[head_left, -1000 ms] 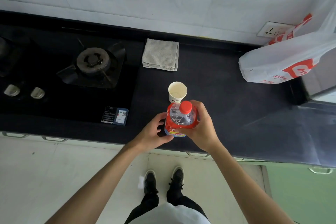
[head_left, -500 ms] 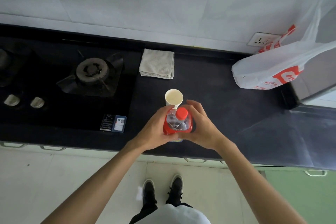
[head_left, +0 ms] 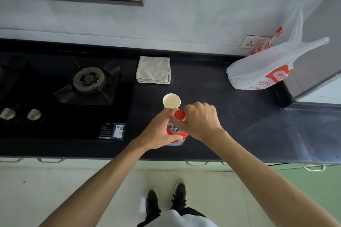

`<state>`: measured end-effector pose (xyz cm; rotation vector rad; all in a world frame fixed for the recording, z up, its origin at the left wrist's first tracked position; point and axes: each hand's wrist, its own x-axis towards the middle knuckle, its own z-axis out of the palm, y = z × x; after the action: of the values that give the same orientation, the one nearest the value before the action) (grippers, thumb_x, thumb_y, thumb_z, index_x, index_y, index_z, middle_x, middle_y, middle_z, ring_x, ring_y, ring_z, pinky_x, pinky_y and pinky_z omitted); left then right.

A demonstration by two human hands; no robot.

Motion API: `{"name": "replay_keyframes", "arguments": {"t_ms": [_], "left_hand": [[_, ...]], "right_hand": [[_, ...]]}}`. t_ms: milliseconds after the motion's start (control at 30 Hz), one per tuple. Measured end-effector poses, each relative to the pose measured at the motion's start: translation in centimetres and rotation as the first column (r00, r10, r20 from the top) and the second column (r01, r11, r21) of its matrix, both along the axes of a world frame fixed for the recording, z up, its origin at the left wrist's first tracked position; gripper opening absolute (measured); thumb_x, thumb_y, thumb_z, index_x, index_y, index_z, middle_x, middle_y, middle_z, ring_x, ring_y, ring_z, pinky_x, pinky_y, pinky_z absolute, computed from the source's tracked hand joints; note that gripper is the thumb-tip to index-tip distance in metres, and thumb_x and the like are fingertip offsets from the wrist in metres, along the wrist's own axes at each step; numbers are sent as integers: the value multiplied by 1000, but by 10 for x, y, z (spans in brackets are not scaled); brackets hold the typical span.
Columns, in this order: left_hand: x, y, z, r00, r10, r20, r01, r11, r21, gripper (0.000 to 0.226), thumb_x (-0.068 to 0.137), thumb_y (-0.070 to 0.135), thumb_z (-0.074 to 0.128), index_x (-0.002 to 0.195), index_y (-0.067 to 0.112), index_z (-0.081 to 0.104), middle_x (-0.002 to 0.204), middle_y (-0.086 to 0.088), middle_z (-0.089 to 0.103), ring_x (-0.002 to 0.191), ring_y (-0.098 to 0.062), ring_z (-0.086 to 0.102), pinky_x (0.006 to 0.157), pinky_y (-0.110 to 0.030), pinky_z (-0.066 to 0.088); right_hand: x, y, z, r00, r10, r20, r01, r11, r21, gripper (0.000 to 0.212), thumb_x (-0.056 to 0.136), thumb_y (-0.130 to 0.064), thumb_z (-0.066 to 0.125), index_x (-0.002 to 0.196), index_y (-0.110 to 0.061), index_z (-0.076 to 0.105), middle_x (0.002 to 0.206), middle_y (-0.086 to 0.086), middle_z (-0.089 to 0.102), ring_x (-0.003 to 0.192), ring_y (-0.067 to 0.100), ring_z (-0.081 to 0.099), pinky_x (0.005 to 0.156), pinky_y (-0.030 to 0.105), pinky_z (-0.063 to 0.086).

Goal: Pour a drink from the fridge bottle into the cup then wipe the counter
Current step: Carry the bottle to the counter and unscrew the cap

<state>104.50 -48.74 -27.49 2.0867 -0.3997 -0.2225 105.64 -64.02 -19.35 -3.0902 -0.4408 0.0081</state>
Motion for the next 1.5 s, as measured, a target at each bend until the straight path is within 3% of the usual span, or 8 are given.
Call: {"name": "replay_keyframes", "arguments": {"t_ms": [300, 600, 733, 867, 1100, 1233, 1367, 1500], "left_hand": [[-1, 0, -2, 996, 43, -82, -44, 999, -3, 66, 70, 28, 91, 122, 27, 52, 110, 33, 52, 104, 13, 58, 88, -1, 44], [-3, 0, -4, 998, 17, -63, -20, 999, -45, 69, 72, 24, 89, 127, 31, 49, 120, 25, 53, 111, 5, 59, 92, -11, 49], [-1, 0, -4, 999, -14, -34, 12, 999, -48, 78, 74, 24, 87, 138, 28, 43, 124, 21, 54, 117, 0, 59, 96, -15, 50], [-2, 0, -3, 1000, -12, -26, 10, 998, -55, 80, 74, 25, 87, 137, 32, 40, 128, 15, 55, 120, -6, 59, 99, -26, 52], [-3, -1, -2, 1000, 8, -17, -9, 998, -64, 73, 74, 23, 87, 134, 28, 45, 124, 21, 55, 119, -6, 59, 98, -28, 53], [-2, -1, -3, 1000, 20, -21, -21, 999, -47, 70, 73, 25, 88, 129, 32, 46, 124, 22, 54, 117, -4, 59, 96, -22, 52], [-2, -1, -6, 999, 17, -47, -18, 999, -33, 74, 74, 28, 87, 134, 27, 44, 123, 19, 56, 114, 0, 60, 94, -15, 49], [-4, 0, -7, 997, 27, -77, -28, 1000, -15, 71, 76, 28, 86, 132, 27, 43, 119, 28, 51, 113, 10, 56, 89, -5, 46]], "right_hand": [[-2, 20, 6, 997, -74, 4, 74, 996, -43, 59, 101, -58, 31, 67, -13, 48, 57, 0, 40, 62, 19, 52, 58, 29, 38], [11, -3, -10, 970, 244, -5, -240, 958, 157, 52, 100, -43, 46, 69, -3, 58, 62, 9, 58, 53, 25, 48, 56, 32, 36], [19, -17, -2, 875, 485, -6, -480, 868, 130, 42, 100, -45, 51, 105, -5, 61, 89, 10, 62, 74, 25, 55, 73, 38, 47], [24, -22, 17, 793, 596, -124, -603, 798, -17, 43, 104, -41, 43, 139, -16, 40, 120, 5, 60, 103, 24, 60, 91, 36, 47], [19, -14, 9, 861, 504, 59, -507, 860, 52, 50, 96, -56, 53, 113, -9, 57, 79, 6, 68, 61, 30, 61, 54, 32, 37], [18, -7, -7, 855, 465, 228, -484, 874, 34, 35, 89, -36, 69, 99, -3, 62, 62, 10, 65, 46, 33, 57, 47, 29, 29], [21, -13, -3, 783, 592, 189, -611, 790, 53, 28, 91, -28, 68, 110, -8, 62, 79, 8, 66, 64, 30, 64, 55, 40, 54], [24, -22, 1, 713, 687, 140, -695, 719, 14, 42, 82, -19, 80, 120, -13, 61, 103, 9, 64, 80, 26, 62, 60, 42, 59]]}}
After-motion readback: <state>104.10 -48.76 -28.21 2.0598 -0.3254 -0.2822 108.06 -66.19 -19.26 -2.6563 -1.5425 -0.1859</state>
